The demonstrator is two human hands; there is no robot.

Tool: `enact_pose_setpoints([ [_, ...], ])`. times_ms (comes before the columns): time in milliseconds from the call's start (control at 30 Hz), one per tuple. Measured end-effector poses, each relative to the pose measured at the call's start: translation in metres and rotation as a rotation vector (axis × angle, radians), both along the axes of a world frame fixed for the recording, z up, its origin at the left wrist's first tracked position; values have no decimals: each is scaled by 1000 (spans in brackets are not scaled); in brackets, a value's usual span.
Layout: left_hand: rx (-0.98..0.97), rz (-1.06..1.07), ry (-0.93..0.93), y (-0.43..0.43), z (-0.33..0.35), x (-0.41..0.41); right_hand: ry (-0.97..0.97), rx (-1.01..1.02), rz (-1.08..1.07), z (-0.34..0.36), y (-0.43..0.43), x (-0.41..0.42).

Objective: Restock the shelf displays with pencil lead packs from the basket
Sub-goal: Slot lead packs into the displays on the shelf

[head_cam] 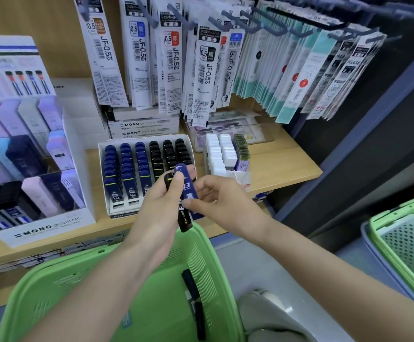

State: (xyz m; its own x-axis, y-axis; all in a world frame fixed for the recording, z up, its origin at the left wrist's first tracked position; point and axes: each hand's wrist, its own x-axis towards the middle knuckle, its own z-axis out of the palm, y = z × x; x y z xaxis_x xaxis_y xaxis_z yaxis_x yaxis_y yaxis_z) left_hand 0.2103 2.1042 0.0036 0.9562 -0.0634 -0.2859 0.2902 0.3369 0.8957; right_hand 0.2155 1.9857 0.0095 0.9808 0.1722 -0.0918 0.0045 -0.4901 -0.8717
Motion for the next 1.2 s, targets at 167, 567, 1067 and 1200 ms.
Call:
enact_pose_setpoints([
  [167,222,34,-76,24,-4,-10,-12,47,-31,6,3,2],
  [567,85,-210,141,83,10,-31,34,263,243,24,54,2],
  [1067,258,77,-136,133,0,-41,-101,197,83,37,98,-5],
  [1200,238,150,12,145,-1,-38,-132,158,36,42,101,5],
])
